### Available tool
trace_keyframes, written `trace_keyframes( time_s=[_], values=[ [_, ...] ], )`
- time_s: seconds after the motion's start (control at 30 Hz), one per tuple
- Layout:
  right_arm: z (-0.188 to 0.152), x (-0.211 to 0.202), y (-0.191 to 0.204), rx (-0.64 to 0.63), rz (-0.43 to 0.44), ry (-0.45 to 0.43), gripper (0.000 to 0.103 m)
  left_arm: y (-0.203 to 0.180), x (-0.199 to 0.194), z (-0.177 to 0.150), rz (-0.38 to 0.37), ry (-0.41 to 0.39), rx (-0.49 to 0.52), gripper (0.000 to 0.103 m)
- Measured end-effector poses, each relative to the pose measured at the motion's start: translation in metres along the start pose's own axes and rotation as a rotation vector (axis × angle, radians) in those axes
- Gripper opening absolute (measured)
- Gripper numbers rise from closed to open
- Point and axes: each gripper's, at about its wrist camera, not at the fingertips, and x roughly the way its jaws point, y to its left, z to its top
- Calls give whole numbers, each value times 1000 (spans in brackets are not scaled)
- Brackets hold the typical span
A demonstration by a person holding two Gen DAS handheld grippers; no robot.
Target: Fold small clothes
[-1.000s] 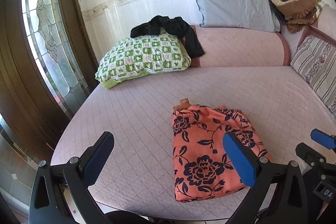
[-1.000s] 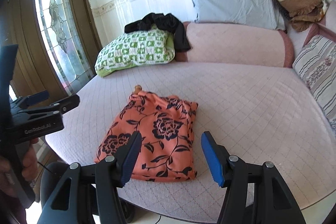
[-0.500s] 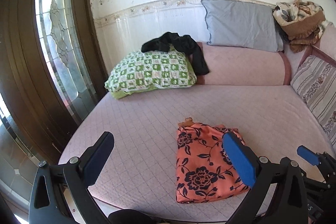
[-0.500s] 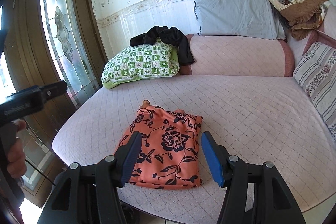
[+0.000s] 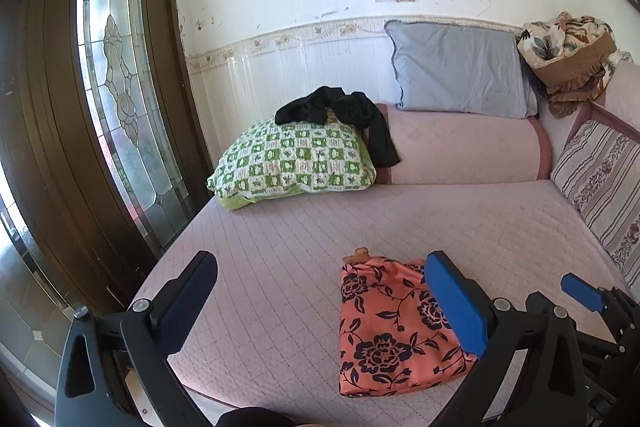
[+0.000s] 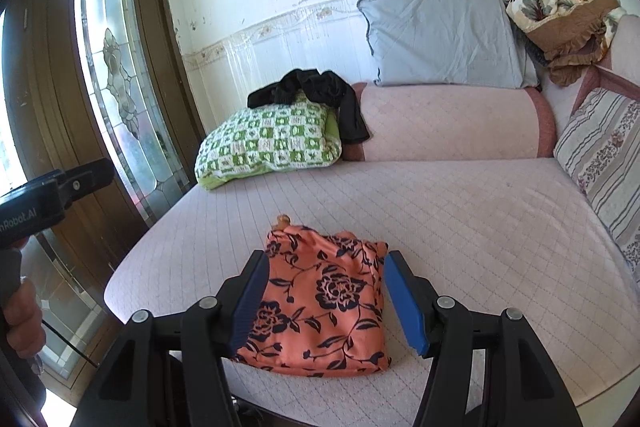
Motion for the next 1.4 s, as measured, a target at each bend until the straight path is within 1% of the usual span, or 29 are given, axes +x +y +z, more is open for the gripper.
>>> trace_keyframes(
  time_s=[0.3,0.4,0.73,1.13,1.4],
  values=[
    [14,-22,11,-35,3,-67,65,6,-25,9,-2,-54,-2,103],
    [15,-27,14,-44,1,-85,66,8,-33,12,8,-68,0,103],
    [20,-39,23,-71,-15,-134,67,15,-45,14,17,-84,-6,103],
    [17,-35,30,-96,-14,-128,67,21,-55,14,27,-105,-17,103],
    [23,-31,33,-110,-14,-134,67,24,-53,14,25,-108,-21,103]
  ],
)
